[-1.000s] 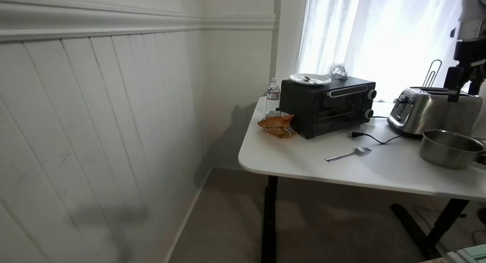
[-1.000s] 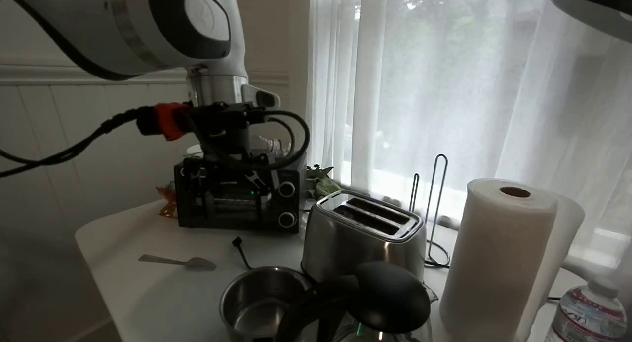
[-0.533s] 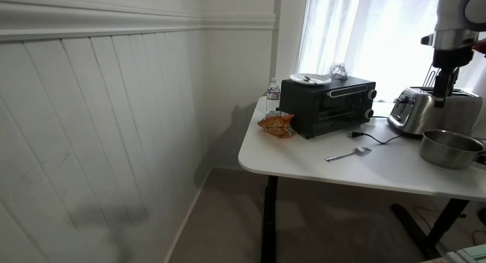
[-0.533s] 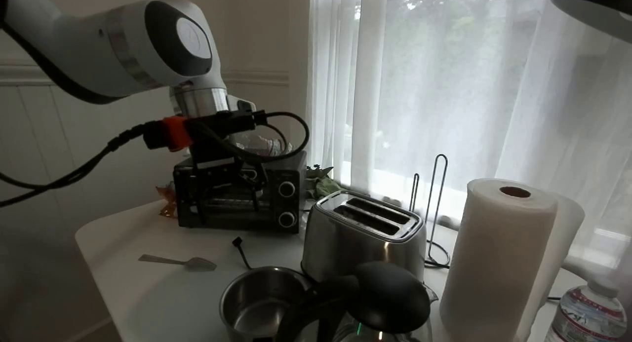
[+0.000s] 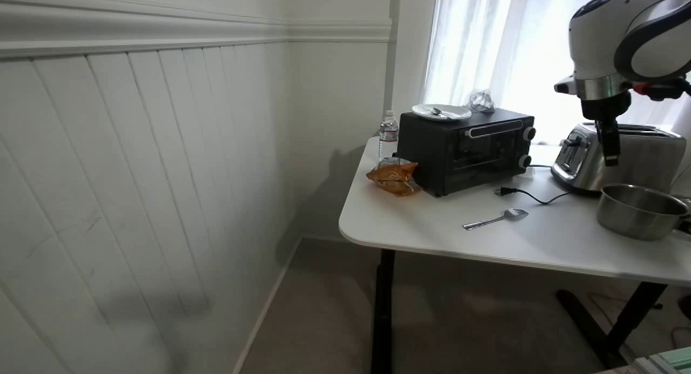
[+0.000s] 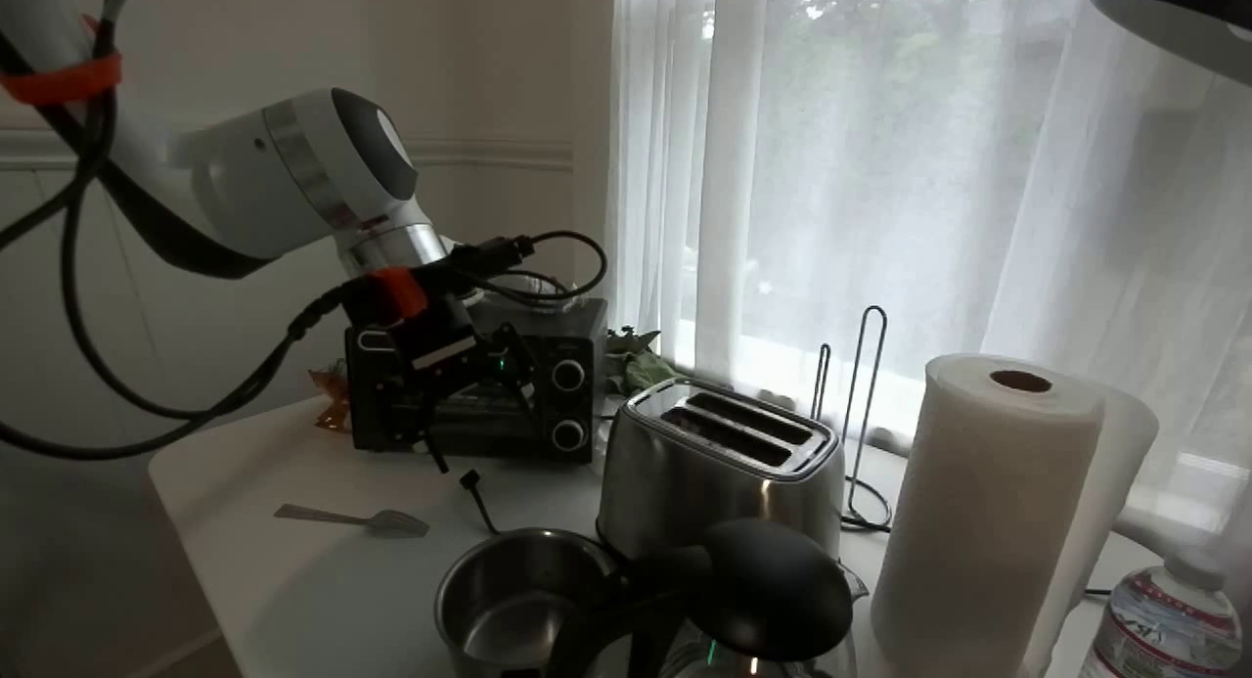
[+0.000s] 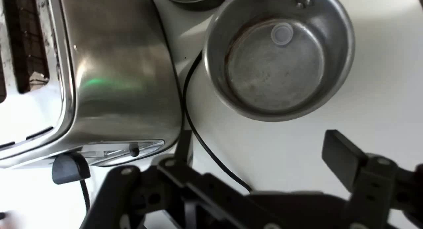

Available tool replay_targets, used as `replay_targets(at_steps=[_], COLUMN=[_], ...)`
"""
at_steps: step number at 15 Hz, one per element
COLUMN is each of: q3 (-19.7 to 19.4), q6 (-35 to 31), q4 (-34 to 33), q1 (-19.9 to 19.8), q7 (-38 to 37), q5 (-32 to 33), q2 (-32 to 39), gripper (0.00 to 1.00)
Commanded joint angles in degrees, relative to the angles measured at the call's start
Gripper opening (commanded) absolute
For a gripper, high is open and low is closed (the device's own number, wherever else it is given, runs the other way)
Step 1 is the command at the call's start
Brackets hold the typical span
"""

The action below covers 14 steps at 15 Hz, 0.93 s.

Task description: Push a button on the toaster

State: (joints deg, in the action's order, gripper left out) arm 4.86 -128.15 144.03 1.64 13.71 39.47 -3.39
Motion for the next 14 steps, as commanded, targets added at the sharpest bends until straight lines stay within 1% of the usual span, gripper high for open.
replay_targets(at_steps=[1, 3, 6, 7, 9, 10, 14], q3=[-0.5, -0.5, -0.5, -0.9, -1.5, -1.8, -3.5], q6=[0.1, 0.1, 0.1, -1.8, -4.7, -6.3, -8.6], q4=[-0.8, -2.0, -2.3, -2.3, -3.4, -4.0, -6.6], q1=[0.8, 0.8, 0.8, 0.4, 0.0, -0.2, -1.4], q7=[0.1, 0.3, 0.5, 1.2, 3.1, 5.7, 10.0], q5=[1.0, 1.8, 2.0, 3.3, 4.1, 2.6, 2.3], q2=[1.2, 2.7, 3.0, 3.5, 5.6, 6.7, 10.9], gripper=[1.00, 1.00, 1.00, 1.00, 1.00, 1.00, 1.00])
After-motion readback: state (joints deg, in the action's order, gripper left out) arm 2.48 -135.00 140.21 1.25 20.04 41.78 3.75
